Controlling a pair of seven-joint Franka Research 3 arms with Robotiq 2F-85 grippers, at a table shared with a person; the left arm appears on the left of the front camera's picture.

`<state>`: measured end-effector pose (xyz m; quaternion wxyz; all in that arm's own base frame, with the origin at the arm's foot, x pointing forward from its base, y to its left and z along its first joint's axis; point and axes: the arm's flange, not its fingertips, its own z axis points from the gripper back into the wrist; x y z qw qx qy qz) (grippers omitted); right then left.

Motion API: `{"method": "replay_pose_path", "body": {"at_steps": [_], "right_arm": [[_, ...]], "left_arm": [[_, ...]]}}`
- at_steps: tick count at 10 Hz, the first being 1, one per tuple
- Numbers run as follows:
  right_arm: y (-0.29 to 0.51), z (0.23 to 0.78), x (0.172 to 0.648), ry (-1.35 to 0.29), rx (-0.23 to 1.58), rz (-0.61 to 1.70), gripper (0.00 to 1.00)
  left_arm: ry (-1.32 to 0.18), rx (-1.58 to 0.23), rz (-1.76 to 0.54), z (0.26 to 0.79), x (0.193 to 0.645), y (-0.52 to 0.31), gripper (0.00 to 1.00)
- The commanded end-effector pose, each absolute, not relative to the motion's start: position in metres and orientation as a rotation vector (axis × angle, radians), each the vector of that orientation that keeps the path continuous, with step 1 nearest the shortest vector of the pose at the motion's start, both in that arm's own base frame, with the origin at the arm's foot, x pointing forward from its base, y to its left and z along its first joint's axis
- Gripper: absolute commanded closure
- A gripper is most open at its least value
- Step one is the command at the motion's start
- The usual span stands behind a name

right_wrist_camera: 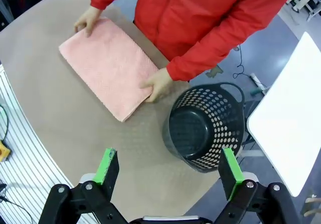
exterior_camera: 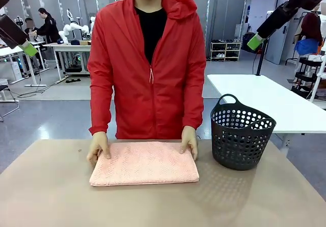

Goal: Fold the towel.
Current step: Release the end of the 100 cm Hotel Towel you were holding, then pick up the 100 cm Hotel Towel and place it on the left side of the table.

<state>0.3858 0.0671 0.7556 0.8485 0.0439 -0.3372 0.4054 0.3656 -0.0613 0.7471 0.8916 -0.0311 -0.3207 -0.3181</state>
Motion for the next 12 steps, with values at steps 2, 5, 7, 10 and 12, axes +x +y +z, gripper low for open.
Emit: {"method": "replay_pose_path", "body": {"at_steps": [2, 5, 7, 10, 12], "right_arm": [[0.0640, 0.7573, 0.3841, -0.714, 0.093, 0.850, 0.00], [0.0640, 0.7573, 0.3841, -0.714, 0.093, 0.850, 0.00], [0.0640, 0.7573, 0.3841, -0.714, 0.093, 0.850, 0.00], [0.0640, 0.7573, 0.3841, -0.714, 0.093, 0.850, 0.00], [0.0640, 0.7573, 0.3841, -0.714, 0.093, 0.850, 0.00]], "left_arm": [[-0.659, -0.063, -0.648, 0.7489, 0.3653, -0.0571, 0.00], [-0.659, -0.063, -0.648, 0.7489, 0.3653, -0.0571, 0.00], [-0.659, -0.063, -0.648, 0.7489, 0.3653, -0.0571, 0.00], [-0.659, -0.063, -0.648, 0.7489, 0.3653, -0.0571, 0.00], [-0.659, -0.063, -0.648, 0.7489, 0.3653, -0.0571, 0.00]]}}
